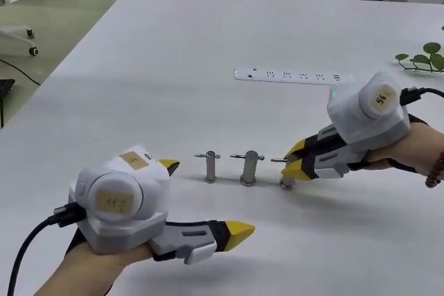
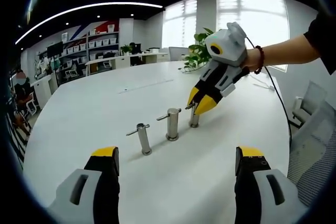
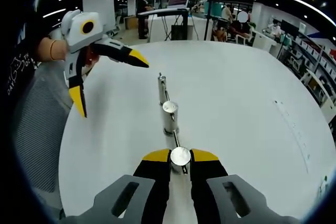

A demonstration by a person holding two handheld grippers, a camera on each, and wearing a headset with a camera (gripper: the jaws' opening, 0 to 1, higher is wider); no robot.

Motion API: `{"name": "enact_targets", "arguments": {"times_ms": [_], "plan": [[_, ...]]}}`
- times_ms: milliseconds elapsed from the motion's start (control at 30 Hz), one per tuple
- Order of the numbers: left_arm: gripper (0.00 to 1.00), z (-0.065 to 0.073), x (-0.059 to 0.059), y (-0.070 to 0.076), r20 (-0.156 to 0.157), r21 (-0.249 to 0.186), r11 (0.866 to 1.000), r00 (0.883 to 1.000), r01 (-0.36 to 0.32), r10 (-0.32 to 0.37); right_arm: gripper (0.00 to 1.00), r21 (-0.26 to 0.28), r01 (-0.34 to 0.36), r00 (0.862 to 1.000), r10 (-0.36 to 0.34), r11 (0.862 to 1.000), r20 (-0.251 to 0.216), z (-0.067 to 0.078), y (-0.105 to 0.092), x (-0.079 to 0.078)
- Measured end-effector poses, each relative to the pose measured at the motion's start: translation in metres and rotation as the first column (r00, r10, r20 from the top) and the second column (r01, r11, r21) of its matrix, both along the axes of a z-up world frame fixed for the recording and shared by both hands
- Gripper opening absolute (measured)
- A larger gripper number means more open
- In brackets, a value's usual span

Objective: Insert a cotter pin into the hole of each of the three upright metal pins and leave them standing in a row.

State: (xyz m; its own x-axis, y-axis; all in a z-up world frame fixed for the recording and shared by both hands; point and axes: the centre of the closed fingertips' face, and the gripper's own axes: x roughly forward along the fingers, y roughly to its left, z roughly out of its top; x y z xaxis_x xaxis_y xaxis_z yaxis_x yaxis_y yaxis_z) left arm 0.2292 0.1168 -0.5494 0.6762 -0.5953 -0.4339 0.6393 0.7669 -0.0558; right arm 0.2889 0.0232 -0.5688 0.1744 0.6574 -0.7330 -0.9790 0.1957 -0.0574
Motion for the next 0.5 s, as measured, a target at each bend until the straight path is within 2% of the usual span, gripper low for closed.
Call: {"name": "enact_targets", "arguments": {"times_ms": [200, 500], "plan": [[0.9, -0.0011, -0.0011, -0.0012, -0.006, -0.002, 1.0, 1.0, 0.008, -0.008, 0.09, 0.01, 0.01, 1.0, -0.01, 1.0, -0.01, 0.0001, -0.0005, 0.0022], [0.9, -0.0018, -0.0016, -0.0018, -0.008, 0.003, 1.0, 1.0, 0.009, -0.009, 0.09, 0.025, -0.012, 1.0, 0.012, 1.0, -0.006, -0.0001, -0.0012, 0.0027]]}}
